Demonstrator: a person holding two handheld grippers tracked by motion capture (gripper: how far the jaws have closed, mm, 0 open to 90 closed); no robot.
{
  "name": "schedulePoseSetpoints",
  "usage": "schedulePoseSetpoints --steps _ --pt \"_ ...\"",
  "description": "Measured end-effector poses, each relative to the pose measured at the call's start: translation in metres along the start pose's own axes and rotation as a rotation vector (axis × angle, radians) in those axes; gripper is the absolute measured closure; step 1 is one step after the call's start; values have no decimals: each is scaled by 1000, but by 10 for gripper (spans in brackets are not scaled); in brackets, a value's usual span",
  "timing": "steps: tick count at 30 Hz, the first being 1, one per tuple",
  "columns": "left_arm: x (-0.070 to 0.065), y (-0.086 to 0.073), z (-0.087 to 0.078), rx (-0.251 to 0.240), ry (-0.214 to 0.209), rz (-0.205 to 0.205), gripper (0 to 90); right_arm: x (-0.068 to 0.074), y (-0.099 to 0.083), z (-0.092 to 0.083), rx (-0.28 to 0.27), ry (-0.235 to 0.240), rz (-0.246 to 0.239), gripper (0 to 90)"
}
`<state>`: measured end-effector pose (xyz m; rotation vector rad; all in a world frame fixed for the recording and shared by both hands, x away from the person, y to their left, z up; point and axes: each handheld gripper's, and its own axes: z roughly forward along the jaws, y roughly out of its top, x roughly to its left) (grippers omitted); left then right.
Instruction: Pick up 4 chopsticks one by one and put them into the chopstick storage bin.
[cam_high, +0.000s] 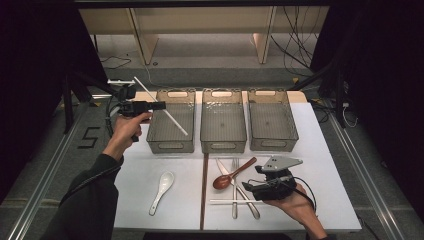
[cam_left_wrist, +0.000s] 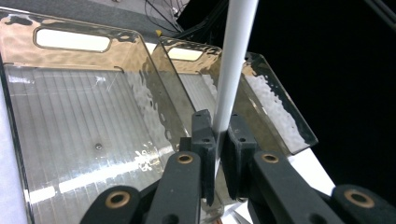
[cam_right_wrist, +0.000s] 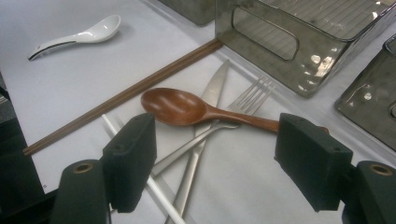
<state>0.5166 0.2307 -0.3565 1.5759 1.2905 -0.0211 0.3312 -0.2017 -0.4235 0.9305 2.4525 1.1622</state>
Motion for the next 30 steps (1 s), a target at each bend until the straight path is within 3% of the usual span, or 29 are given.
schedulePoseSetpoints --steps 15,30 --pt "6 -6 36 113 82 11 836 0 -2 -2 2 6 -8 294" --pt "7 -15 56 204 88 16 832 0 -3 -1 8 6 -11 294"
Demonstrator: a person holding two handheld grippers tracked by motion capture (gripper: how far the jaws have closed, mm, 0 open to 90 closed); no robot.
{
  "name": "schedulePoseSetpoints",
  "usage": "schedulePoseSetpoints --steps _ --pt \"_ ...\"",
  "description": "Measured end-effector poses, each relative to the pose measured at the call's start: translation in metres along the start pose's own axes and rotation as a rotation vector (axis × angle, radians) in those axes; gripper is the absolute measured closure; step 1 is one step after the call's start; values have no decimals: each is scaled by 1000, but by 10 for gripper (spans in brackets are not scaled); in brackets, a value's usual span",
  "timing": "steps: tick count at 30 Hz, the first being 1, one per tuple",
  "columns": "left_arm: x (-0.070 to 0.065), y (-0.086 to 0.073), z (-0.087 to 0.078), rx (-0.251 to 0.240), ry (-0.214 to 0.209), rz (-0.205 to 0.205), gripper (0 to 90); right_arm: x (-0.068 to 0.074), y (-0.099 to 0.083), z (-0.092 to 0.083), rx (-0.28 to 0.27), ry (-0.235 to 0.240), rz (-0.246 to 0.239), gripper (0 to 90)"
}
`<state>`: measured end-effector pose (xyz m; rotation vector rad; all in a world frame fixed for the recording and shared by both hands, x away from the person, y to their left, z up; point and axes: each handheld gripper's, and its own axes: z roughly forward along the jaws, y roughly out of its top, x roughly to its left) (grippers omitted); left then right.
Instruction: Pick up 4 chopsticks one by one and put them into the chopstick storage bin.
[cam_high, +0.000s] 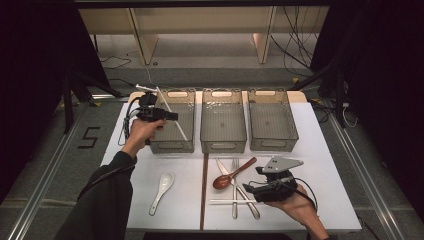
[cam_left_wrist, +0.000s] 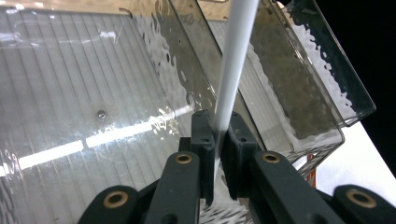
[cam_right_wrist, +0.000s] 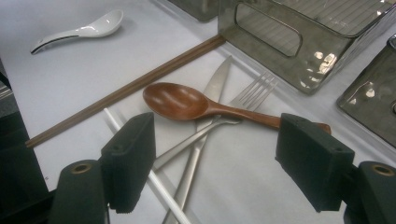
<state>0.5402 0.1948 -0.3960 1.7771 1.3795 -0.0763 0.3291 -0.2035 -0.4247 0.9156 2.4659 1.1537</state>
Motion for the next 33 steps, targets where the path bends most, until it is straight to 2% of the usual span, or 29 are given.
schedulePoseSetpoints --steps 4,6,9,14,18,19,22,27,33 --pt "1 -2 4 11 -6 -10 830 0 0 0 3 1 0 294" --pt "1 -1 5 12 8 -14 824 0 0 0 2 2 0 294" --pt "0 1 7 9 54 -20 703 0 0 1 2 2 0 294" --pt "-1 3 14 13 106 -34 588 -1 0 1 4 2 0 294" --pt "-4 5 19 33 145 -34 448 -1 0 0 1 1 4 297" --pt "-5 6 20 33 155 -34 385 -1 0 0 1 1 5 297" --pt "-7 7 19 26 147 -22 315 -1 -1 0 2 3 8 297" --pt "-12 5 11 12 119 -1 259 -1 -1 -1 0 6 5 296" --pt "-25 -6 -6 -26 36 50 195 -3 0 -4 11 2 -4 296"
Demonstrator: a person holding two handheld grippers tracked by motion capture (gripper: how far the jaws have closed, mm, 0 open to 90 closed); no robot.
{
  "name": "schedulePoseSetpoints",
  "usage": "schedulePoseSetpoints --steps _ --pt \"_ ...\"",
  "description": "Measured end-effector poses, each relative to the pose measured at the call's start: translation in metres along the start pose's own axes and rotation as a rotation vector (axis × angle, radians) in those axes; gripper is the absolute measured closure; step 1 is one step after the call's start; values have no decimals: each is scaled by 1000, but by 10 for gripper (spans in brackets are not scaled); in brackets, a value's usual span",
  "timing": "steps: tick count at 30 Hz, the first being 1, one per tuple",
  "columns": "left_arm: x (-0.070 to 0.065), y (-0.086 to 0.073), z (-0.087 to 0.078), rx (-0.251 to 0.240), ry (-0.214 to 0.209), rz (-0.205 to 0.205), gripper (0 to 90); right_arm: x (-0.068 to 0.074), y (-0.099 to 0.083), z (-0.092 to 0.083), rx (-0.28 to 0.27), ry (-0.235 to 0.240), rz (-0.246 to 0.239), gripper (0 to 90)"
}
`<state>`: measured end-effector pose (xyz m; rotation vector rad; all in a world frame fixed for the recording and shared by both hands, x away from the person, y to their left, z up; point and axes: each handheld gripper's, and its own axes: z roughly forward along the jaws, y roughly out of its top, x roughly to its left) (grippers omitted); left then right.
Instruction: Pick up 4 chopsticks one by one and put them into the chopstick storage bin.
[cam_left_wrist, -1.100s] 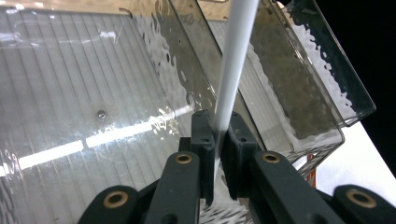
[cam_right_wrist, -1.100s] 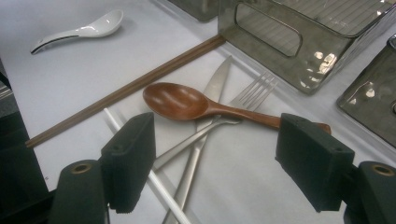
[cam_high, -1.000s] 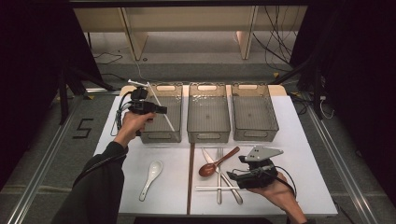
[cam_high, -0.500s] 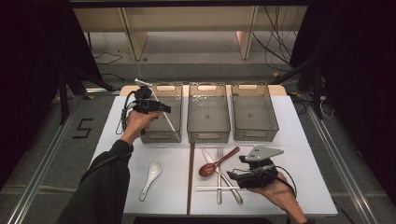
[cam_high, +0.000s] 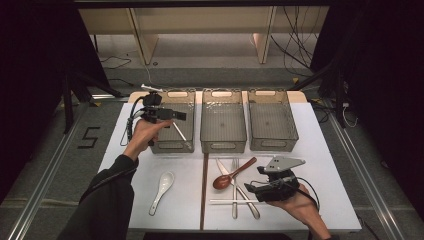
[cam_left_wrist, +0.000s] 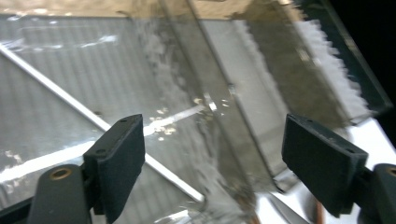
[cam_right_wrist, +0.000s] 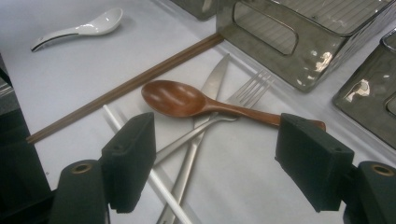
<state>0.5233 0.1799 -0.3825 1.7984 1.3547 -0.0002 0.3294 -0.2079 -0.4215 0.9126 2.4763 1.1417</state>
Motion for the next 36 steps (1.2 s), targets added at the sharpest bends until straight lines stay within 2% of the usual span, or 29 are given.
schedulePoseSetpoints --steps 7,12,18,21,25,29,31,34,36 --pt "-18 -25 -30 -77 -94 63 166 -3 -1 -3 58 17 -23 295" --pt "-28 -47 -47 -127 -125 94 159 -4 -5 -4 132 31 -49 296" --pt "-34 -72 -54 -140 -133 136 157 -4 -10 -2 224 35 -75 309" --pt "-34 -87 -54 -150 -150 152 157 -4 -14 2 277 36 -94 319" --pt "-35 -101 -54 -153 -142 176 157 -3 -18 7 342 34 -125 349" --pt "-36 -112 -52 -152 -136 200 156 -2 -21 11 380 41 -140 389" --pt "-37 -117 -51 -151 -152 202 156 -2 -22 13 393 50 -144 414" --pt "-40 -121 -52 -160 -125 235 155 -1 -24 17 429 46 -163 446" --pt "-41 -125 -54 -174 -143 233 155 -1 -25 19 446 46 -175 471"
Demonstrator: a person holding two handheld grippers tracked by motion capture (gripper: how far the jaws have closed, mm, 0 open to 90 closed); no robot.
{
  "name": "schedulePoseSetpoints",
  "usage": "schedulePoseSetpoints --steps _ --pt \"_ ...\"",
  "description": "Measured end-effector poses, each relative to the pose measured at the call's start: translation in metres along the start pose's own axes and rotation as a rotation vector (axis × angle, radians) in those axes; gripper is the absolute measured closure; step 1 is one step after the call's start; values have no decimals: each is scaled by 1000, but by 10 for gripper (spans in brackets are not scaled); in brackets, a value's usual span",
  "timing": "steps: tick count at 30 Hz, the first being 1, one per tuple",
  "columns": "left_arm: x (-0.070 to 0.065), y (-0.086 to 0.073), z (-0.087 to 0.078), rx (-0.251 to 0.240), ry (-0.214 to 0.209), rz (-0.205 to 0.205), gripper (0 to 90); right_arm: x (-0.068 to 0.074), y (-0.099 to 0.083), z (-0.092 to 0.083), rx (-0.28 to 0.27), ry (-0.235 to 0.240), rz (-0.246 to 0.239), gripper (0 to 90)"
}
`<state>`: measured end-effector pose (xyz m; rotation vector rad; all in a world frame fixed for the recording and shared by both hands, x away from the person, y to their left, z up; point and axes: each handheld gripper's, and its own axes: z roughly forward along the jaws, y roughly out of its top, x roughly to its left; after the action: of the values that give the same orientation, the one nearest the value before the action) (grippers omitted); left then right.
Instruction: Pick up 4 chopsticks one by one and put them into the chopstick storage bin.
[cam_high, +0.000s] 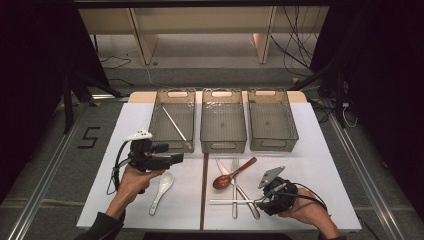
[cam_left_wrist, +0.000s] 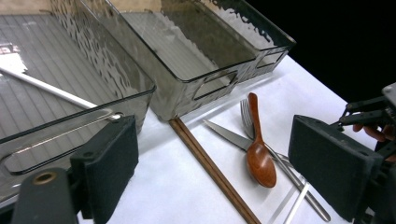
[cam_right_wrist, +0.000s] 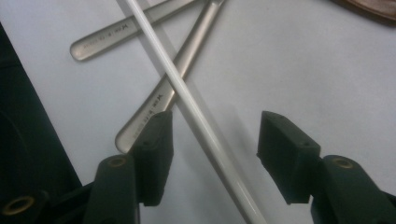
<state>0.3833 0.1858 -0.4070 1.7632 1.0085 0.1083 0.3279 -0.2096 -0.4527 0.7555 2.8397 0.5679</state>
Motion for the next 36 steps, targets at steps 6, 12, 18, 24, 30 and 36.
schedulePoseSetpoints --steps 6,12,18,24,30,36 --pt "-2 -12 -2 13 -6 -6 154 0 1 2 37 -1 -27 571" --pt "-3 -20 -4 26 -7 -8 154 2 3 7 73 -5 -57 638" --pt "-2 -22 -4 32 -7 -12 154 3 5 9 93 8 -89 726" --pt "-3 -22 -4 34 -12 -11 154 9 8 10 112 13 -151 828" --pt "-2 -23 -2 41 -13 -12 154 11 8 9 112 16 -199 848" --pt "-2 -22 -3 36 -12 -11 154 12 9 3 81 27 -204 851"
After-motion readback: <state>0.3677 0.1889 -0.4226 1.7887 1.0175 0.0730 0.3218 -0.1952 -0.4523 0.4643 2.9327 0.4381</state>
